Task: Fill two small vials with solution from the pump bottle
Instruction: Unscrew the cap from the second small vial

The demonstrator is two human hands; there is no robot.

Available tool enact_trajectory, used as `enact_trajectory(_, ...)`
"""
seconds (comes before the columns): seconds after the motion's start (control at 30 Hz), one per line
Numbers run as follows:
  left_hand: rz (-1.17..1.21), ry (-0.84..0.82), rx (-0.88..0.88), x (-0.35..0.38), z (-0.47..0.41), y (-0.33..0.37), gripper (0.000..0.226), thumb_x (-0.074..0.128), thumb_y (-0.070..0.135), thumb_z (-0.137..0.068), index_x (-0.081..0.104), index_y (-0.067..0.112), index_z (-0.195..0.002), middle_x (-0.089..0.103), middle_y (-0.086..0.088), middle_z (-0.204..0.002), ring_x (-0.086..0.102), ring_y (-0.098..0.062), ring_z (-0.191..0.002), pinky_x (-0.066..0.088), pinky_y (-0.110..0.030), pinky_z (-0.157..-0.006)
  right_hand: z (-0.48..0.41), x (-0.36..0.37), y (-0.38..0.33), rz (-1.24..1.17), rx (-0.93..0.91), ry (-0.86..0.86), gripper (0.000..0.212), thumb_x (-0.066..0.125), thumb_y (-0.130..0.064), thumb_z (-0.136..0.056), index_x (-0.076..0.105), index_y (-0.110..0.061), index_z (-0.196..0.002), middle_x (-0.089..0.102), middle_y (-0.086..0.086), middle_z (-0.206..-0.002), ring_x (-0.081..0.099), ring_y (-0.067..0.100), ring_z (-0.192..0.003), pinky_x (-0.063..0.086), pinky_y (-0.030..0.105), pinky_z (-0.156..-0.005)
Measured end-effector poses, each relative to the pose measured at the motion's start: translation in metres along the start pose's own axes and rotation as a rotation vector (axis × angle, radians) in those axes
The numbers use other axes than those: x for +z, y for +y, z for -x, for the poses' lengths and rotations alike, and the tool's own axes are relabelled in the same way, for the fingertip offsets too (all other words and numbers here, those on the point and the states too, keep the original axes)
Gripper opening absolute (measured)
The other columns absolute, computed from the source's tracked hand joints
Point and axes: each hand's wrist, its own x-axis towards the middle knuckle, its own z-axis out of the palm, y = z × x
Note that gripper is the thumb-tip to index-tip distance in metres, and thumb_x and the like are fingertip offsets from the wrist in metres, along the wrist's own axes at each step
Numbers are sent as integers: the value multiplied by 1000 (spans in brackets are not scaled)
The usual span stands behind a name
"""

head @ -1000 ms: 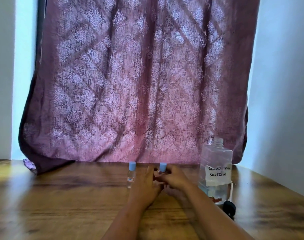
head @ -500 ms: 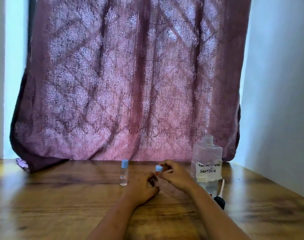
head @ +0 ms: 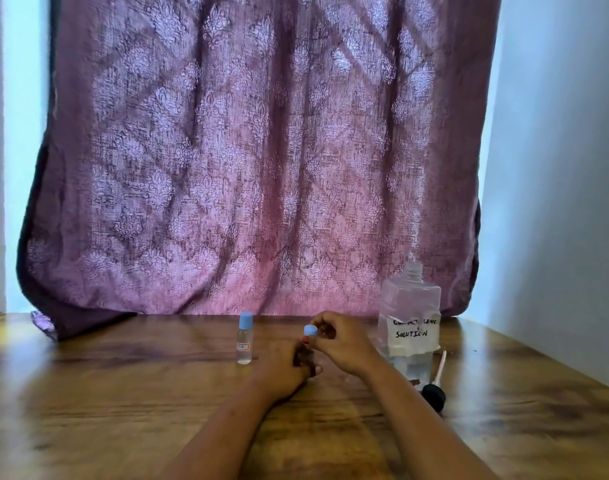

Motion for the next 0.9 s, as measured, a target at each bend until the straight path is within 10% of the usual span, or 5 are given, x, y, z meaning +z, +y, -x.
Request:
enact_trajectory(0.37,151,-56,-47,1,-4,-3,26,72,22,-80,60,22,-103,59,17,-81,55,6,-75,40,-1,-58,0,-18,-3,31,20,-95,38,54,-6,-93,50,-16,-130,56,1,-114,56,9,-96,44,13,-81)
enact_trajectory(0.9,55,-41,37,2,-3,0,34,72,26,-77,59,20,-107,68,-1,-96,63,-15,-89,54,-36,-83,4,1,-24,182,-84,-121,20,71,-38,-80,63,-21,-88,59,-9,-88,54,1,-77,41,14,-65)
